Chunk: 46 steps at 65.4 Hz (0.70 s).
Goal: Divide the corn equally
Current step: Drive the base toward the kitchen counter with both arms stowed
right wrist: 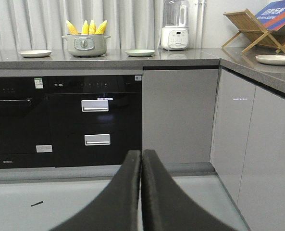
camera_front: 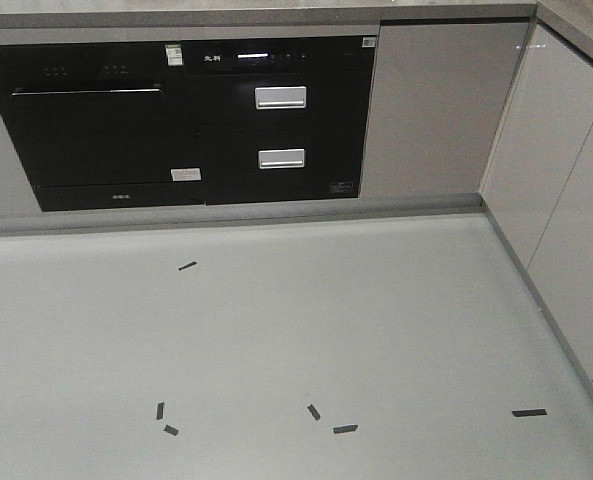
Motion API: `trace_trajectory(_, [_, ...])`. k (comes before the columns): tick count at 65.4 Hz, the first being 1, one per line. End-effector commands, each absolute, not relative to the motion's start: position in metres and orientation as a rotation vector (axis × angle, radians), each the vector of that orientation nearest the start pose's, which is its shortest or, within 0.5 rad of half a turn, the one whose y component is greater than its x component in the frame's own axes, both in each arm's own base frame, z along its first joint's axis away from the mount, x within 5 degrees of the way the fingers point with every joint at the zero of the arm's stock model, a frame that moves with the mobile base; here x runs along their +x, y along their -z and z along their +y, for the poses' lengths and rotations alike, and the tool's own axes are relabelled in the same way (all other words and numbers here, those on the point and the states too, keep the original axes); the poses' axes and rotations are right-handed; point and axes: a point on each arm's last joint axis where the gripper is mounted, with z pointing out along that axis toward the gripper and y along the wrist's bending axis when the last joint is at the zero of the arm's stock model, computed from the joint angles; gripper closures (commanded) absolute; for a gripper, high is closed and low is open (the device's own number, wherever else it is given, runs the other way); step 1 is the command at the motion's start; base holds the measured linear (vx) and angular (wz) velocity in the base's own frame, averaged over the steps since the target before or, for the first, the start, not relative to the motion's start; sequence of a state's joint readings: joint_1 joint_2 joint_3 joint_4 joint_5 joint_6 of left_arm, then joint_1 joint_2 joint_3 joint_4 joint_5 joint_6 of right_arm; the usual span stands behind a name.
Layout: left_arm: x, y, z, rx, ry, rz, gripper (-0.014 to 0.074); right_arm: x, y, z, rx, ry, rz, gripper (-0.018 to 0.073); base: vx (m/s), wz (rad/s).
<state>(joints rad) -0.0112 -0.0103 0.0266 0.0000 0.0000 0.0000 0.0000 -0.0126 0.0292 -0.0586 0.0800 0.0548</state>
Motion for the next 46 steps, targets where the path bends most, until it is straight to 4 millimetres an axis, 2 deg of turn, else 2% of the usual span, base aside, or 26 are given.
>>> trace_trajectory(1, [0.0552, -0.2067, -0.0006, 0.004, 0.013, 1.432, 0.0603, 0.0568, -0.2017, -0.0003, -0.006, 0.015, 1.507, 0.057, 0.07, -0.05])
trace_trajectory(46, [0.0552, -0.2067, -0.0006, 0.004, 0.013, 1.432, 0.0603, 0.0568, -0.2017, -0.0003, -0.006, 0.015, 1.507, 0.057, 0.07, -0.01])
